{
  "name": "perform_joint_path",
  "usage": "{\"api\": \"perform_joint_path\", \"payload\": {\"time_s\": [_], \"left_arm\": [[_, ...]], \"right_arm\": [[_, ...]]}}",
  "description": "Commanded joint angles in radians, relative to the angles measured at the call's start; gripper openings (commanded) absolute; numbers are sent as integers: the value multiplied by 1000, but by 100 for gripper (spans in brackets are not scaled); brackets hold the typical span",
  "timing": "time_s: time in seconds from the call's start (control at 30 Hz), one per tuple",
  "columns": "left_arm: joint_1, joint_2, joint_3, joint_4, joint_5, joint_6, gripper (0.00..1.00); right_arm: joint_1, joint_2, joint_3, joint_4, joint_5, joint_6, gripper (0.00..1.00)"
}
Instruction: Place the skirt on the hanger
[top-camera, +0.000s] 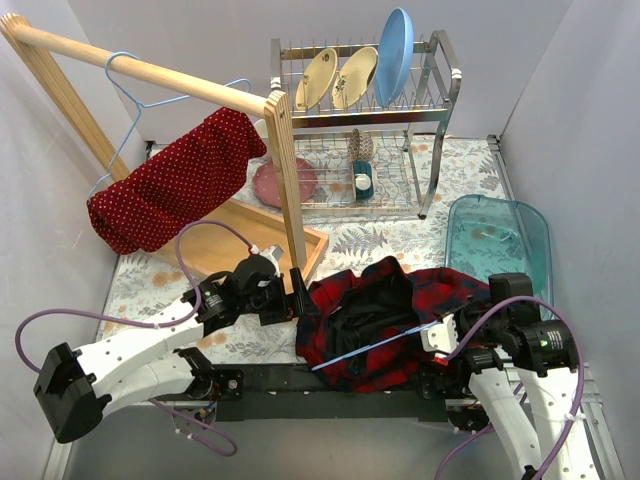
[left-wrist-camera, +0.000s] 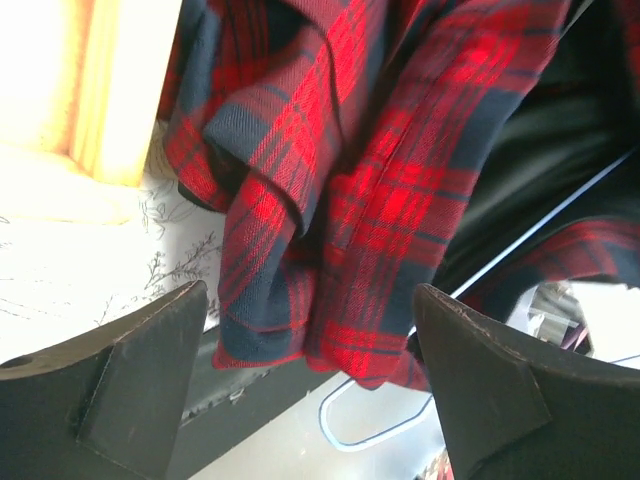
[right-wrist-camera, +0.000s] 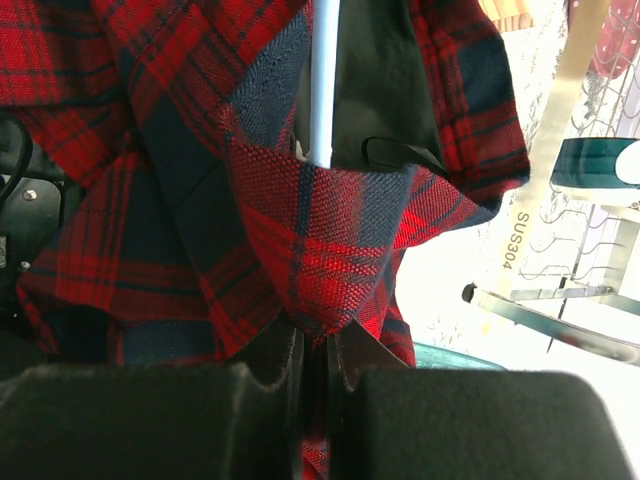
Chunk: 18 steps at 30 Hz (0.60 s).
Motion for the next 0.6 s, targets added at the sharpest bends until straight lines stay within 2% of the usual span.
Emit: {"api": "perform_joint_path", "payload": {"time_s": [0.0,0.17,0.33,0.47,0.57], "left_arm": [[6,27,31,24,89,42,82],[2,27,62,44,184,73,78],[-55,50,70,62,182,68,78],[-139,107,103,35,86,70,75],[-196,170,149,-28,-37,79,62]], "right_arm": [[-1,-2,10,-1,3,-19,1],[-1,-5,11,16,2,6,1],[-2,3,10,28,2,20,1],[-2,3,9,36,8,32,1],[-4,6,12,37,11,38,1]]}}
